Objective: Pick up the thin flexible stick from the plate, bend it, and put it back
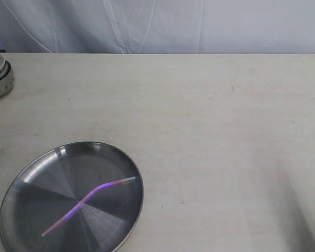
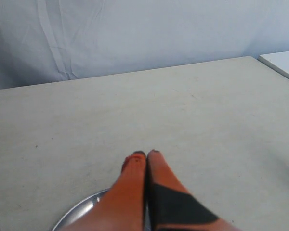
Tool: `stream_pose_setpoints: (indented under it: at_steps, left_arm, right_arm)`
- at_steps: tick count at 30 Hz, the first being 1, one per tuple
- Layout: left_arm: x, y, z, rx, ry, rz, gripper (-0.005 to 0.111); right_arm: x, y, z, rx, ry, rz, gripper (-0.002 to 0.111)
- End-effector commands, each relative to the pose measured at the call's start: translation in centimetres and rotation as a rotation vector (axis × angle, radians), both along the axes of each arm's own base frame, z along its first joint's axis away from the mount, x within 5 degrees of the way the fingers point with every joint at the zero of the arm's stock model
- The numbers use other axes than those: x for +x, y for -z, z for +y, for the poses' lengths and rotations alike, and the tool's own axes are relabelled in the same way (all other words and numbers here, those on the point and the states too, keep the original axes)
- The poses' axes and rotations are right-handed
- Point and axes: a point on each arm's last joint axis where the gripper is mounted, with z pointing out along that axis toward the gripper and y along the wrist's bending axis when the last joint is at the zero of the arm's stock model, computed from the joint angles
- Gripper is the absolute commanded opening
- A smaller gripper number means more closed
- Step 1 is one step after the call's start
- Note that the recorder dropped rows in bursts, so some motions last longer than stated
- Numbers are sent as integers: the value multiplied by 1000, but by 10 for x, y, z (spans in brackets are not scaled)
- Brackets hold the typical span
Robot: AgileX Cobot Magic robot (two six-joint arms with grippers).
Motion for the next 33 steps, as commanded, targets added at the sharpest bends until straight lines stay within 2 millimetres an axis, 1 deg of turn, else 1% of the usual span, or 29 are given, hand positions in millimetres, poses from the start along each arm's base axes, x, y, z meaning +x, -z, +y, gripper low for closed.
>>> stream_pose_setpoints:
  at_steps: [1, 7, 9, 13, 15, 16, 18, 21, 24, 28, 33]
  left_arm:
    - [-1, 0, 0, -3, -1, -4, 0]
    - [-3, -1, 0, -5, -9, -23, 0]
    - [-1, -5, 3, -11, -48, -66, 0]
    - [-8, -13, 7, -13, -106, -185, 0]
    - [-10, -7, 10, 12, -141, -208, 0]
    - [-11, -2, 12, 42, -159, -213, 0]
    - [-11, 17, 17, 78, -211, -193, 0]
    - [-12, 53, 24, 51, -299, -158, 0]
    - [-14, 82, 28, 19, -363, -158, 0]
    - [-18, 110, 32, 57, -398, -164, 0]
    - [-22, 134, 36, 18, -461, -126, 0]
  right_arm:
    - [0, 1, 0, -10, 5, -8, -1]
    - [0, 1, 0, -10, 5, -8, -1]
    - [0, 1, 0, -10, 5, -8, -1]
    - [0, 1, 0, -10, 5, -8, -1]
    - [0, 1, 0, -10, 5, -8, -1]
    - [0, 1, 0, -10, 5, -8, -1]
    - [0, 1, 0, -10, 5, -8, -1]
    - [0, 1, 0, -10, 5, -8, -1]
    - [0, 1, 0, -10, 5, -8, -1]
    - [0, 1, 0, -8, 5, -8, -1]
    - [0, 1, 0, -8, 5, -8, -1]
